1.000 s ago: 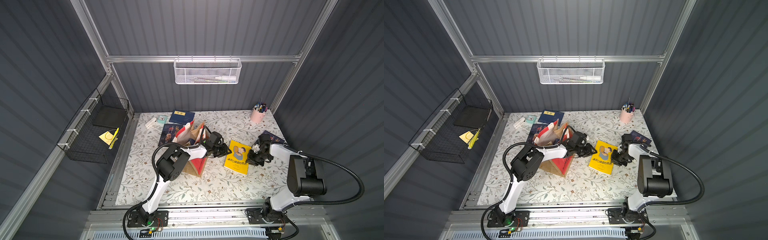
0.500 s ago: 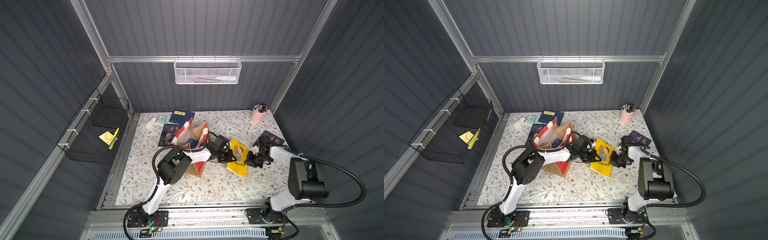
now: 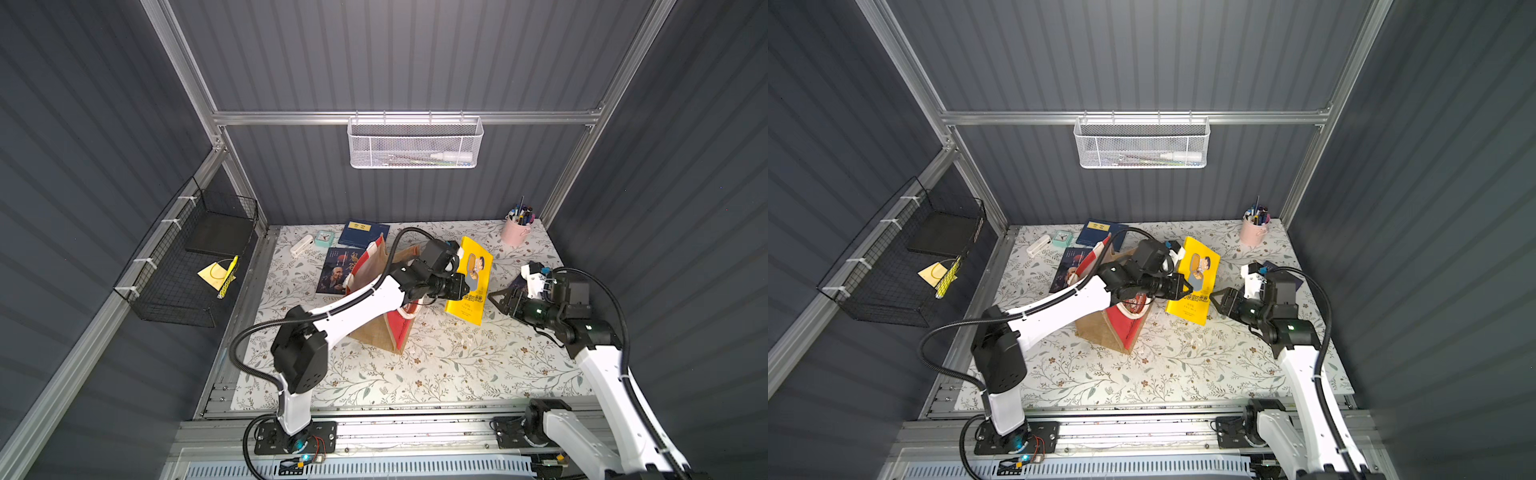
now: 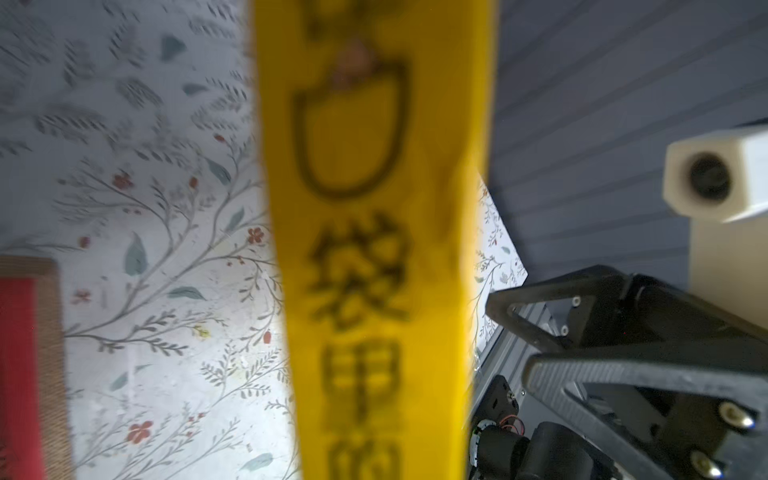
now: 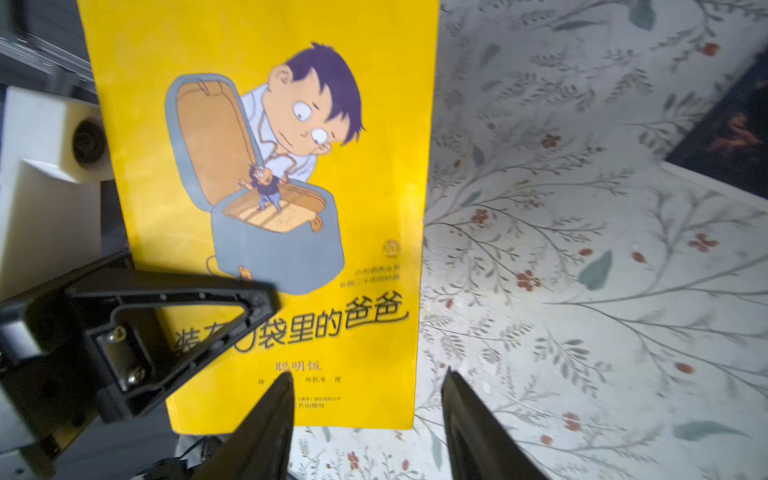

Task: Put the books into the canvas bag
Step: Pick up the book from the center of the board.

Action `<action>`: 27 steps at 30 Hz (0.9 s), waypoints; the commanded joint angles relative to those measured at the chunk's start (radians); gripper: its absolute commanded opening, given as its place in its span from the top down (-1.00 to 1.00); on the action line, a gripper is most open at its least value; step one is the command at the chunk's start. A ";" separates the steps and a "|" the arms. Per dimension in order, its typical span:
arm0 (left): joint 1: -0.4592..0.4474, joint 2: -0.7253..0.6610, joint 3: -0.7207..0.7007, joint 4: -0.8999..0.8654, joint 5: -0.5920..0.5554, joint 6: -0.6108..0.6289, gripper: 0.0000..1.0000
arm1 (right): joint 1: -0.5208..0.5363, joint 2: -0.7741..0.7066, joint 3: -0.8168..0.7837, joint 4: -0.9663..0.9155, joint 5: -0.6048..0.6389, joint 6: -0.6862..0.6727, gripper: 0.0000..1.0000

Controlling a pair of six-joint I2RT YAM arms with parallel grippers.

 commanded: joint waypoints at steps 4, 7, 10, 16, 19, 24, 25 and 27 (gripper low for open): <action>0.027 -0.237 -0.146 0.018 -0.041 0.055 1.00 | 0.115 -0.021 0.039 0.053 -0.153 0.059 -0.36; 0.045 -0.334 -0.253 0.072 0.011 0.026 1.00 | 0.203 -0.025 0.044 0.112 -0.156 0.104 -0.46; 0.066 -0.396 -0.364 0.177 0.113 -0.015 1.00 | 0.257 -0.041 0.027 0.175 -0.137 0.152 -0.53; 0.084 -0.400 -0.330 0.237 0.350 -0.027 1.00 | 0.257 0.024 0.139 0.070 -0.102 0.091 -0.73; 0.085 -0.390 -0.280 0.211 0.384 -0.007 1.00 | 0.256 0.098 0.208 0.020 -0.109 0.079 -0.75; 0.090 -0.423 -0.334 0.298 0.377 -0.007 1.00 | 0.254 0.132 0.199 0.150 -0.171 0.179 -0.76; 0.092 -0.433 -0.351 0.326 0.387 -0.006 1.00 | 0.254 0.132 0.195 0.170 -0.177 0.188 -0.77; 0.097 -0.457 -0.393 0.397 0.408 -0.005 1.00 | 0.253 0.126 0.186 0.193 -0.183 0.198 -0.77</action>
